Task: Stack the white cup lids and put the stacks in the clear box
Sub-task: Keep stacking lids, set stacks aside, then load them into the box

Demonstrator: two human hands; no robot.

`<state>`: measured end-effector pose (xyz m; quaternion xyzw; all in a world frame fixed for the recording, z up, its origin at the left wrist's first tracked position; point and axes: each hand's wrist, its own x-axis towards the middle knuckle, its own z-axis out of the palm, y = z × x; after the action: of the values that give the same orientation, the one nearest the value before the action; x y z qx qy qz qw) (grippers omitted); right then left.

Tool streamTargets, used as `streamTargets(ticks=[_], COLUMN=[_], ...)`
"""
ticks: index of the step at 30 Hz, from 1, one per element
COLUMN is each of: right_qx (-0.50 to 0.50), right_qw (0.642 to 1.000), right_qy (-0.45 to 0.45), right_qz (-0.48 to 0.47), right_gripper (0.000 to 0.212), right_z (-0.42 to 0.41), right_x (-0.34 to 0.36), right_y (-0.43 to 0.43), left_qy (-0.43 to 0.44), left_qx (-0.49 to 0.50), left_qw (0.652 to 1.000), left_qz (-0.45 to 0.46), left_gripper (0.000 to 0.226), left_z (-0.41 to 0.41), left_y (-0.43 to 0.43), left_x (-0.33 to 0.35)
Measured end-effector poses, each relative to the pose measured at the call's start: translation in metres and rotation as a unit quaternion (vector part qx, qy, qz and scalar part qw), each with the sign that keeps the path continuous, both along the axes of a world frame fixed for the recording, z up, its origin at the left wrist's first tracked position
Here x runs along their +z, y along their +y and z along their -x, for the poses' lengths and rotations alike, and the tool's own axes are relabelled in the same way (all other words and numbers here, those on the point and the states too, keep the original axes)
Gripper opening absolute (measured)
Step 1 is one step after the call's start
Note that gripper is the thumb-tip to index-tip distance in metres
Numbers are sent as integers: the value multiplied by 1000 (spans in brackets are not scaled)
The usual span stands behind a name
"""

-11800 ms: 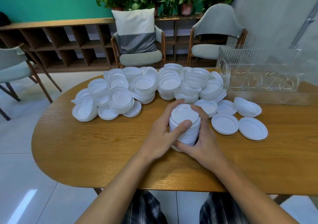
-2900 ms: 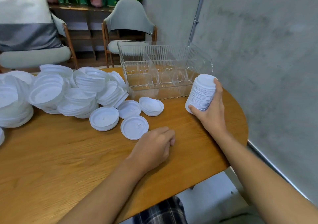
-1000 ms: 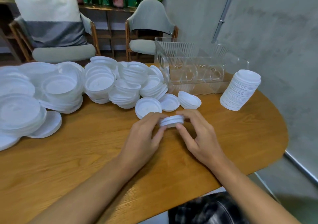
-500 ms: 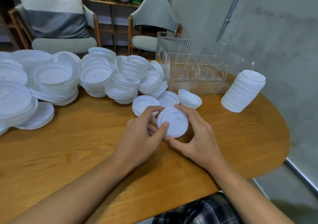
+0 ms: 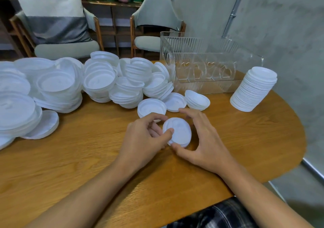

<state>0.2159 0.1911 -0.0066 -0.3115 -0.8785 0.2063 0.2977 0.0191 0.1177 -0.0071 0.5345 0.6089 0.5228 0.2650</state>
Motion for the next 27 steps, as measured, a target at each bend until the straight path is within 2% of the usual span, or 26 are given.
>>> streamTargets(ticks=[5,8,10,12,15,19,23,27], right_qx=[-11,-21,-15,4,21,8,-44,-46], right_qw=[1000,999,999,998,997,998,996,996], right_qy=[-7,-34,-48,-60,-72,-58,-78,-72], right_qz=[-15,-1,13,21,27,33,-2,-4], right_gripper=[70,76,76,75,75,75,80,77], right_z=[2,0,-1,-1,0,0,1,1], right_x=[-6,-5,-4,-3,-3,-2,-5,-5], right_y=[4,3,2,1,2,3,4,3], left_qy=[131,249,297,346,412,420,422,407], left_qx=[15,49,65,44,7,8,14,20], left_qw=[991,964,944,924,900,896,896,905], left_qz=[-33,-81,-128,-155,-145,-139,-134,-125], left_gripper=[21,12,8,14,26,37,35,33], left_z=[0,12,24,33,39,41,38,39], left_y=[-4,-4,-1,4,8,7,8,8], left_x=[4,9,12,10,4,4,5,3])
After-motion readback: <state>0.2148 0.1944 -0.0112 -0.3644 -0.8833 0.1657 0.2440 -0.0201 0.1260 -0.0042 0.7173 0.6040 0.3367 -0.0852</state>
